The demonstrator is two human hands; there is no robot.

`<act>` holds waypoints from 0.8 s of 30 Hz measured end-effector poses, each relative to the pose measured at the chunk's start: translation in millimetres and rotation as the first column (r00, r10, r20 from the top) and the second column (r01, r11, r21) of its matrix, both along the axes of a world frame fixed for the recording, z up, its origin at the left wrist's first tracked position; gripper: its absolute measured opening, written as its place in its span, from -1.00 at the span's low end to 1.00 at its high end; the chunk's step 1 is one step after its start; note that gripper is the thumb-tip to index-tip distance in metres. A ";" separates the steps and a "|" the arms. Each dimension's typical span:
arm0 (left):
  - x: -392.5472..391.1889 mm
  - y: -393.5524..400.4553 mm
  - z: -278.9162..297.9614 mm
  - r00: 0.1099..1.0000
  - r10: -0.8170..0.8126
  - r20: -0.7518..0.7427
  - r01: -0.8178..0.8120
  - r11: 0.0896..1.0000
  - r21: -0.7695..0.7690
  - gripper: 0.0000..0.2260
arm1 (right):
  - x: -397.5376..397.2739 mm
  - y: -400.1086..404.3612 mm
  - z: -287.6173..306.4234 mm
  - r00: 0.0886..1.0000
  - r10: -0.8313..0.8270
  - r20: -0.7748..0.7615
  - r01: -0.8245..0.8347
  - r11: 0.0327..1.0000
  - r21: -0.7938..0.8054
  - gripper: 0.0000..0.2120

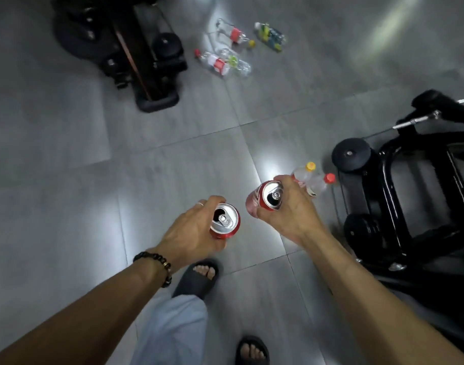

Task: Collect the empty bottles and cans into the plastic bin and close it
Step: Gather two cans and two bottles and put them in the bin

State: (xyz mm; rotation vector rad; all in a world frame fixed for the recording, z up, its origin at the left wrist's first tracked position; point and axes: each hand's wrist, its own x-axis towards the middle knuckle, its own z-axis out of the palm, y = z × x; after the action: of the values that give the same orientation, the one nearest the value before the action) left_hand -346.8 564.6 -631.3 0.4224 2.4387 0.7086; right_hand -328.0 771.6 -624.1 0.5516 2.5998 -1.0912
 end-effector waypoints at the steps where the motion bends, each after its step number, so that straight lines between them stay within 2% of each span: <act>1: 12.8 -12.7 8.1 0.999 0.047 -0.014 -0.047 0.999 -0.008 -0.36 | 1.9 -11.5 5.3 0.998 0.055 -0.005 -0.055 0.998 -0.009 -0.39; 6: 87.1 -79.8 51.9 0.951 0.310 -0.018 -0.310 0.951 0.003 -0.34 | 19.8 -79.7 42.3 0.937 0.350 -0.007 -0.350 0.937 0.025 -0.35; 10: 159.4 -145.6 82.1 0.848 0.529 -0.023 -0.529 0.848 0.019 -0.34 | 47.4 -152.4 73.9 0.838 0.545 0.009 -0.545 0.838 0.023 -0.32; 18: 345.7 -284.0 121.4 0.512 0.856 -0.070 -0.857 0.514 0.026 -0.40 | 151.6 -344.3 122.5 0.523 0.852 0.012 -0.852 0.522 0.044 -0.31; 24: 507.7 -376.3 119.5 0.242 0.963 -0.122 -0.967 0.249 0.044 -0.39 | 284.0 -499.7 139.2 0.259 0.966 -0.023 -0.964 0.259 0.063 -0.29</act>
State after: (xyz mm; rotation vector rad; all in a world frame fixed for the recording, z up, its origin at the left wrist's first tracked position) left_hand 160.9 188.4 -511.7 -1.3217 2.6157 1.1001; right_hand -44.0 271.9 -485.0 -1.0657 2.2161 -0.5458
